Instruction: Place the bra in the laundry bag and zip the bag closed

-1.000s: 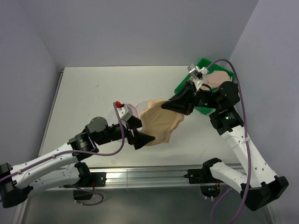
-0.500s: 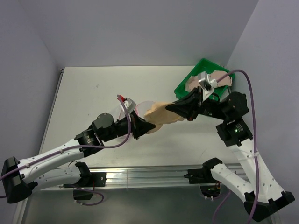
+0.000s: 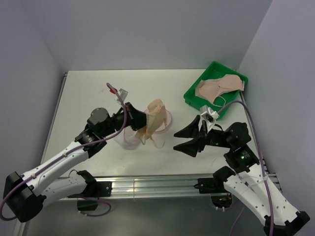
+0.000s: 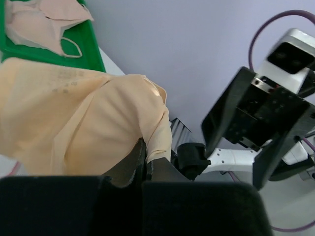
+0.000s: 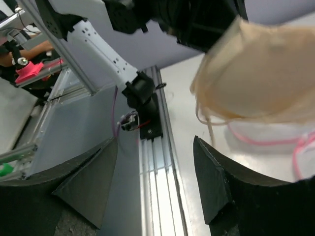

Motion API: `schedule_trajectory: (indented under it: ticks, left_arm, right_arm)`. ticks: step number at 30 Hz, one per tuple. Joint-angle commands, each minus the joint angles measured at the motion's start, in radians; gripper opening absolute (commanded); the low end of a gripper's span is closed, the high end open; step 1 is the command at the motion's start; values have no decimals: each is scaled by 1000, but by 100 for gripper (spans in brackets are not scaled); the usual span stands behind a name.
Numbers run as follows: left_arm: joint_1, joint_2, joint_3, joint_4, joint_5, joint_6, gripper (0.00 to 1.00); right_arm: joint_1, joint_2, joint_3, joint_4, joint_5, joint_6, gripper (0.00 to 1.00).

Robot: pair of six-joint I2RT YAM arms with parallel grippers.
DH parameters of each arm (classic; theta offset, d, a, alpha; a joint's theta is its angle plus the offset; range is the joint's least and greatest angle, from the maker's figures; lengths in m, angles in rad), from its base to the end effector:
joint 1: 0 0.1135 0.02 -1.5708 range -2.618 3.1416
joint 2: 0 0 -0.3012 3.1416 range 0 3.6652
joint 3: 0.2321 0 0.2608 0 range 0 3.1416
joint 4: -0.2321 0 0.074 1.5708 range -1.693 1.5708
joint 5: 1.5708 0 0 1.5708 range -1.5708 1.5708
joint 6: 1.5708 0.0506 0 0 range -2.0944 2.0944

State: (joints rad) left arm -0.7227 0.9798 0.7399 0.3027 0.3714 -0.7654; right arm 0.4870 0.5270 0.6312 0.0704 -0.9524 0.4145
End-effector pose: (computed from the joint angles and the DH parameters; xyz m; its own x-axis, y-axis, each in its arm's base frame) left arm 0.1633 -0.1685 0.3692 -0.5813 -0.3482 -0.7355 0.6729 0.3025 -0.6750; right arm 0.0758 0.0868 0.3690 -0.2543 0.1295 -0.9584 -0.9592 0.0925 0.2671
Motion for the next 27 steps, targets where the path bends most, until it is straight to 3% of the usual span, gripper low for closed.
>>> schedule_trajectory:
  ticks: [1, 6, 8, 10, 11, 13, 14, 17, 21, 27]
  left_arm:
    - [0, -13, -14, 111, 90, -25, 0]
    - [0, -26, -33, 84, 142, 8, 0]
    - [0, -42, -39, 73, 181, 26, 0]
    - [0, -67, -54, 73, 242, 35, 0]
    - [0, -72, -60, 88, 270, 34, 0]
    - [0, -85, -73, 101, 337, 29, 0]
    - [0, -90, -77, 113, 360, 23, 0]
    - [-1, -116, -89, 119, 380, 31, 0]
    - [0, -112, -83, 131, 411, 35, 0]
    - [0, -93, -53, 131, 419, 41, 0]
  right_arm:
    - [21, -10, 4, -50, 101, -12, 72]
    - [21, 80, 138, -102, 205, -103, 77]
    - [21, 122, 188, -100, 210, -150, 86]
    - [21, 195, 235, -151, 198, -297, 89]
    - [19, 223, 266, -176, 184, -337, 95]
    - [9, 319, 329, -201, 126, -362, 96]
    - [9, 352, 370, -243, 10, -381, 96]
    - [15, 436, 365, -206, -156, -361, 96]
    - [22, 435, 295, -83, -227, -281, 98]
    - [93, 421, 240, -39, -258, -254, 98]
